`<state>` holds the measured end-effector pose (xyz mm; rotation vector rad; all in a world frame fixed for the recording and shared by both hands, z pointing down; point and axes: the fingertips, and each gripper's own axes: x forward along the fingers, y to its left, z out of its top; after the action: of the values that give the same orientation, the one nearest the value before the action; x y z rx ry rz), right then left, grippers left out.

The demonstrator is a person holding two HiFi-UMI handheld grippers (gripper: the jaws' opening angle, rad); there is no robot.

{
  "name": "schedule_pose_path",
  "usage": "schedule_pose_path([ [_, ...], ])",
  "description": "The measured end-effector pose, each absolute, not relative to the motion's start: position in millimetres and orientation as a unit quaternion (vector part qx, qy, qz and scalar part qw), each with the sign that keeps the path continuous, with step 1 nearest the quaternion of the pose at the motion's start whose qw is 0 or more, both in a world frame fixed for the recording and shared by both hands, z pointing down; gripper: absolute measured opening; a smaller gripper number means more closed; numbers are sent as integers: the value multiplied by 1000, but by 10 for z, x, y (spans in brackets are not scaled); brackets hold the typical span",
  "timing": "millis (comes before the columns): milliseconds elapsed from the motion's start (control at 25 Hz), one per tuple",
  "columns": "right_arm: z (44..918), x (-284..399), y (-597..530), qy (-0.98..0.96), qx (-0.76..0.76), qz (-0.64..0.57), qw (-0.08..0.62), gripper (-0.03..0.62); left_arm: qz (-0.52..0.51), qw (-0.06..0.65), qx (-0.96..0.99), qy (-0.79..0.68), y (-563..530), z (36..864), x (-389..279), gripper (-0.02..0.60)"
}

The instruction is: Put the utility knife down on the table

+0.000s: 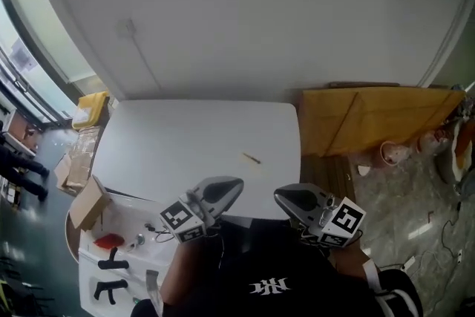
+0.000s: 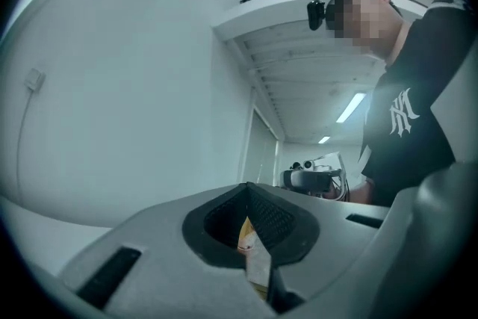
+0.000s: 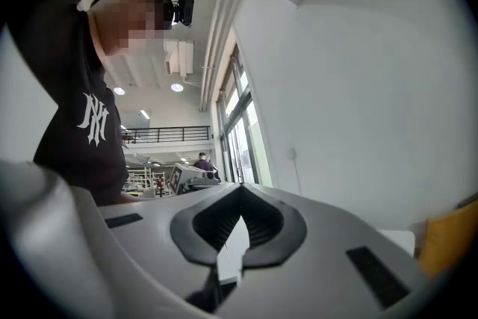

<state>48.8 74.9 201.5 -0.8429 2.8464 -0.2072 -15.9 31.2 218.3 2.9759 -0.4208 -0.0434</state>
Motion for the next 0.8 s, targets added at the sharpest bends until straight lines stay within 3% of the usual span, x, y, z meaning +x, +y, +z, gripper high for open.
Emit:
schedule_pose_path([
  [240,2055,26,1433,940,-329,-64,69,5,-20,60,993,-102,1145,2240,-678,5],
  [360,2107,-117,1663,929,-353,-77,74,5,-35,92,991,-85,1466,2374,-877,5],
  [560,2062,-136,1966,926,-347,-105,109,5,-39,95,993,-62,1882,2358,-881,5],
  [800,2037,-381,2207,947,-300,-78,84,5,-47,98,992,-63,2172,2319,-960,5],
])
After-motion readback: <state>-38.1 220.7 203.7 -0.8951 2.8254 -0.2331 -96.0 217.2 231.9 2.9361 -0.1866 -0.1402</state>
